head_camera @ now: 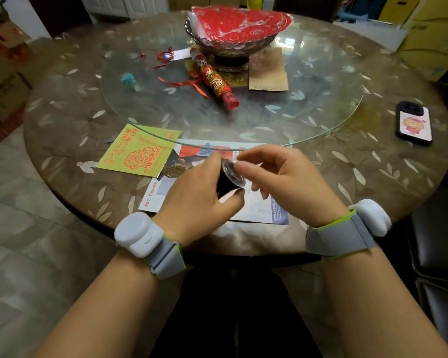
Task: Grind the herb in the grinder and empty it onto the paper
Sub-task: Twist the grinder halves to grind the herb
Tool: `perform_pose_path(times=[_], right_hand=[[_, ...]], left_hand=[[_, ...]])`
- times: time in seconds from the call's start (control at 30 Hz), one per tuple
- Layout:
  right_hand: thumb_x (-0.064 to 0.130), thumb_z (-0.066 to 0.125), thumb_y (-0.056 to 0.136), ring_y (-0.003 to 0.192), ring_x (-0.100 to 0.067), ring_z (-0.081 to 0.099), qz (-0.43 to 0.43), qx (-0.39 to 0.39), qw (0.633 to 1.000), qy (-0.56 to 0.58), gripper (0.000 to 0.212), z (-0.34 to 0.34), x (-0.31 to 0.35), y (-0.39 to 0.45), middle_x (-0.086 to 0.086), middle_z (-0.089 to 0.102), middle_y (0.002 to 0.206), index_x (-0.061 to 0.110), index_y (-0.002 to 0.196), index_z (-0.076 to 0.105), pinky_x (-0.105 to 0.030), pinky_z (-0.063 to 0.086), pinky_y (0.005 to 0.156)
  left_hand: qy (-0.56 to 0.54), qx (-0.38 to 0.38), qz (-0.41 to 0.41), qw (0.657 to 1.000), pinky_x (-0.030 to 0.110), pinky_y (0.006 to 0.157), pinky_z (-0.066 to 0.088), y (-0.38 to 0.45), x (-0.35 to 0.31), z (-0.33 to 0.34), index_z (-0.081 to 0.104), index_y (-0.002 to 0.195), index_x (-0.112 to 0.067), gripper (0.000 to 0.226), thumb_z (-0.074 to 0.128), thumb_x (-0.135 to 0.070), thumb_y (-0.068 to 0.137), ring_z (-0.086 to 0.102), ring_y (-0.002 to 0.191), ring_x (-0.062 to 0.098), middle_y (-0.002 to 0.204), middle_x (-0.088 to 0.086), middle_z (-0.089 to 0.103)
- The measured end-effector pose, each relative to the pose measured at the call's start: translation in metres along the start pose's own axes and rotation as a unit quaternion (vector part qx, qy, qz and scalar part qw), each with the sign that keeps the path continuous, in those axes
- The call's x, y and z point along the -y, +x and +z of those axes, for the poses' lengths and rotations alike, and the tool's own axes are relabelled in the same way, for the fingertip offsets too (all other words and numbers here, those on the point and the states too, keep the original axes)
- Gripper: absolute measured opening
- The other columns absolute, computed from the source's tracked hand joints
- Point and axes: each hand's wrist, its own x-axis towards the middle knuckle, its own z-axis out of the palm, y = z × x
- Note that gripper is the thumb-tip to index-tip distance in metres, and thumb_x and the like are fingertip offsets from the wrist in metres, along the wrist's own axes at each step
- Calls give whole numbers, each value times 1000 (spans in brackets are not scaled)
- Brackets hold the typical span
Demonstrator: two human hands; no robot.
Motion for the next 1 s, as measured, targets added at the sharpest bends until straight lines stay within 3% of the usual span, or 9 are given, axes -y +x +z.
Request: perform_pose_path(times=[0.1, 0.27, 0.47, 0.73, 0.87, 1.0], right_hand=[[40, 73, 71, 64, -26, 61, -1, 3, 999, -44, 31, 4, -3, -1, 1, 70, 79, 20, 94, 72, -37, 51, 57], [27, 76, 77, 67, -31, 65, 15, 1, 998, -60, 25, 3, -11, 0, -2, 72, 83, 14, 97, 72, -43, 56, 58], [21, 72, 79, 53, -20, 63, 23, 4, 998, -56, 17, 8, -15, 2, -4, 71, 78, 14, 95, 71, -33, 54, 52], [14, 71, 80, 49, -19, 62, 32, 2, 999, -34, 15, 10, -20, 2, 0, 67, 70, 13, 96, 71, -34, 55, 55], [14, 69, 83, 53, -25, 64, 37, 5, 999, -21, 15, 10, -25, 6, 7, 65, 62, 11, 97, 71, -44, 59, 63], [13, 66, 85, 54, -25, 65, 24, 11, 1000, -4, 11, 4, -25, 15, 7, 65, 56, 22, 91, 70, -51, 58, 68]], left_hand=[[21, 46, 10, 999, 34, 53, 35, -1, -2, -1, 40, 89, -22, 24, 48, -42, 77, 50, 66, 15, 72, -6, 52], [34, 82, 20, 996, 44, 62, 47, 0, 4, 2, 42, 92, -21, 26, 45, -45, 82, 54, 71, 21, 78, -2, 57], [29, 112, 30, 993, 43, 65, 47, 2, 9, 3, 43, 94, -23, 24, 47, -44, 83, 56, 73, 20, 82, -4, 59], [48, 119, 39, 991, 35, 55, 40, 2, 11, 3, 38, 86, -26, 17, 43, -42, 85, 50, 66, 14, 71, -9, 52], [91, 112, 55, 988, 30, 50, 32, 10, 16, 4, 42, 85, -22, 21, 43, -43, 83, 49, 63, 17, 68, -9, 51], [129, 108, 74, 983, 31, 50, 28, 26, 19, 1, 42, 82, -23, 22, 44, -45, 81, 47, 61, 17, 68, -8, 51]])
